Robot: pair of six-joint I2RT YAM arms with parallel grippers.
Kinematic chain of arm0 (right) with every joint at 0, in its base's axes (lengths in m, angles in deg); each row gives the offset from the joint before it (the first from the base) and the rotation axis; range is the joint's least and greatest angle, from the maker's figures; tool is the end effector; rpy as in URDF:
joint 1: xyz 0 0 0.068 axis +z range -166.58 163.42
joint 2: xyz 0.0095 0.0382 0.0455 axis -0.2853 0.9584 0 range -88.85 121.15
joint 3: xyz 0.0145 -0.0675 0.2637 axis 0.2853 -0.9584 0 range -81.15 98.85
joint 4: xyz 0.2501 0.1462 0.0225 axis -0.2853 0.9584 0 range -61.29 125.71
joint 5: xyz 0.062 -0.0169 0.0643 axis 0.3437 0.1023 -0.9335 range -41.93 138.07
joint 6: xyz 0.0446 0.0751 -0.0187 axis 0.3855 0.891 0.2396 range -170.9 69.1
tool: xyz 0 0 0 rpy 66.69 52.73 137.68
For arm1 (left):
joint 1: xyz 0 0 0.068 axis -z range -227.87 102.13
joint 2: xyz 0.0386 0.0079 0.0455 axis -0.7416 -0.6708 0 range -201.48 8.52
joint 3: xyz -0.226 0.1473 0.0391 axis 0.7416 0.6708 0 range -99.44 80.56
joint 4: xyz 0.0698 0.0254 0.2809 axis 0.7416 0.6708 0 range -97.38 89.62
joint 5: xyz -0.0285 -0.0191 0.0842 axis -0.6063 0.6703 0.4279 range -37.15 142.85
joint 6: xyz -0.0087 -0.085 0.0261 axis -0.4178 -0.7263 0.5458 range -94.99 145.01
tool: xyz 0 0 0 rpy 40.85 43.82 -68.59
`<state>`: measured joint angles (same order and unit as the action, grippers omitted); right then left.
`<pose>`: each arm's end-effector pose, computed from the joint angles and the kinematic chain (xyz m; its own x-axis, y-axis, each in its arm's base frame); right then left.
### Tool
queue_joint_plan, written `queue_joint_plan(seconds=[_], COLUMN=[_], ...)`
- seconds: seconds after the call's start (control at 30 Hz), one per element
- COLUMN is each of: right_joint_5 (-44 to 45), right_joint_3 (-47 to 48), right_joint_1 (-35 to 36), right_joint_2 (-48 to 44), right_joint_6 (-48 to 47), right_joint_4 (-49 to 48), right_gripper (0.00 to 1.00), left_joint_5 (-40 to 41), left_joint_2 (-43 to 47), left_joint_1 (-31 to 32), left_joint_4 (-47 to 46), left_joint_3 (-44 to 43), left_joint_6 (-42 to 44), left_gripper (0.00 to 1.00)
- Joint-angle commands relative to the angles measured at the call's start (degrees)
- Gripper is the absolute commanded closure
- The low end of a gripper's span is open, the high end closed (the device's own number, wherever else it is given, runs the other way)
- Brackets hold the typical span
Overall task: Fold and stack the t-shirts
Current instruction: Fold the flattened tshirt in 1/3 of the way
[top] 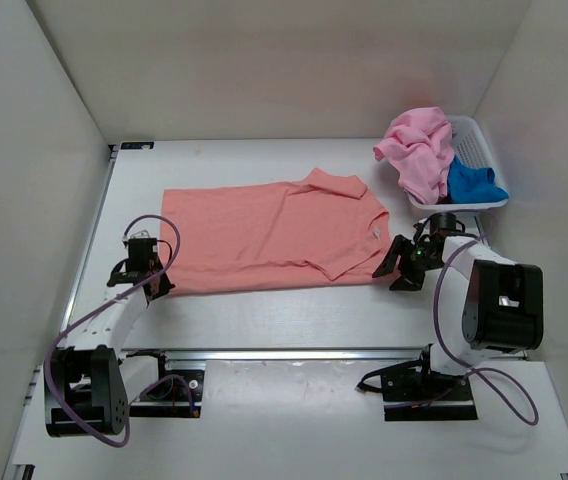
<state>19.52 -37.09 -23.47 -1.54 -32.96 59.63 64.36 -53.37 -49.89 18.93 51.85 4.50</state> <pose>0.2913 0.0031 0.0931 -0.9161 0.3832 -0.1180 0.2713 0.8089 0.5216 0.2359 0.0242 0.1144 -0.7588 -0.3703 -0.5358 -0.4289 0.9032 -0.0169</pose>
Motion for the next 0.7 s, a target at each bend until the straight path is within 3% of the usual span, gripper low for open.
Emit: queue_joint_plan(seconds=[0.0,0.03,0.07,0.13,0.37,0.63,0.67], right_joint_5=[-0.1,0.3,1.0,2.6,9.1,9.3,9.3], right_joint_3=[0.6,0.7,1.1,2.7,3.2,-1.0,-2.0], right_joint_1=[-1.6,-2.2,-2.4,-2.5,-2.4,-0.9,-1.1], right_joint_2=[2.6,3.1,4.2,4.6,0.4,-6.4,-6.4], right_joint_6=[0.7,0.6,0.2,-1.4,-6.0,-4.2,-4.3], right_joint_4=[-5.2,-5.1,-4.8,-1.7,13.4,18.5,19.1], right_gripper=[0.42,0.47,0.71,1.0,1.0,1.0,1.0], left_joint_5=[1.8,3.1,3.1,2.6,1.6,1.6,1.7], left_joint_2=[1.8,1.9,2.1,2.6,3.4,3.7,3.7], left_joint_1=[0.4,0.6,0.2,-0.4,0.5,1.2,1.3], left_joint_4=[1.5,2.2,2.3,2.1,1.6,2.3,1.8], left_joint_3=[-1.3,-0.9,-1.2,-0.9,-0.9,-0.6,-0.6], left_joint_6=[2.0,1.7,1.8,1.8,2.3,1.7,1.8], left_gripper=[1.0,1.0,1.0,1.0,1.0,1.0,0.95])
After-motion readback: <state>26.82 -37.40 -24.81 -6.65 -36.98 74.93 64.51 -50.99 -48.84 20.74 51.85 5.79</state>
